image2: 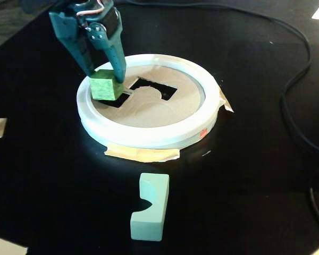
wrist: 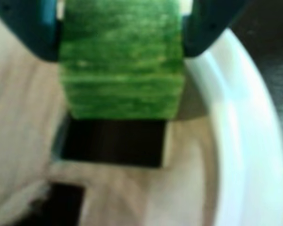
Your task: Pick up the square block and drop it in corresponding square shaped hole
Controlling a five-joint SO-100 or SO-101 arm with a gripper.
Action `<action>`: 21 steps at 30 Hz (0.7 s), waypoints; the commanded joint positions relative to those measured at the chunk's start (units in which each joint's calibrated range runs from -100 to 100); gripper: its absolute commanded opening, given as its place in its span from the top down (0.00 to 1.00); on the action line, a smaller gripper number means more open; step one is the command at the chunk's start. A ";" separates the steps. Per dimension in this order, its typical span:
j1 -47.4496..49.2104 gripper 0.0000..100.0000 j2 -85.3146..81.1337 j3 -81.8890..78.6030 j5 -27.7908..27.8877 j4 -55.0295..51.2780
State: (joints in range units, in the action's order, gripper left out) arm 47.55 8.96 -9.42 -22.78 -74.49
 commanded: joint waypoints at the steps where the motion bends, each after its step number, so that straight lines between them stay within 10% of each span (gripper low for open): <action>1: 0.51 0.66 -0.23 4.68 0.29 1.89; 14: 0.89 0.64 5.23 4.77 0.20 2.19; 21: 1.01 0.26 4.34 4.77 0.20 2.09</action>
State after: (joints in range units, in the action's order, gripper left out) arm 47.55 14.40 -8.05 -22.78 -73.13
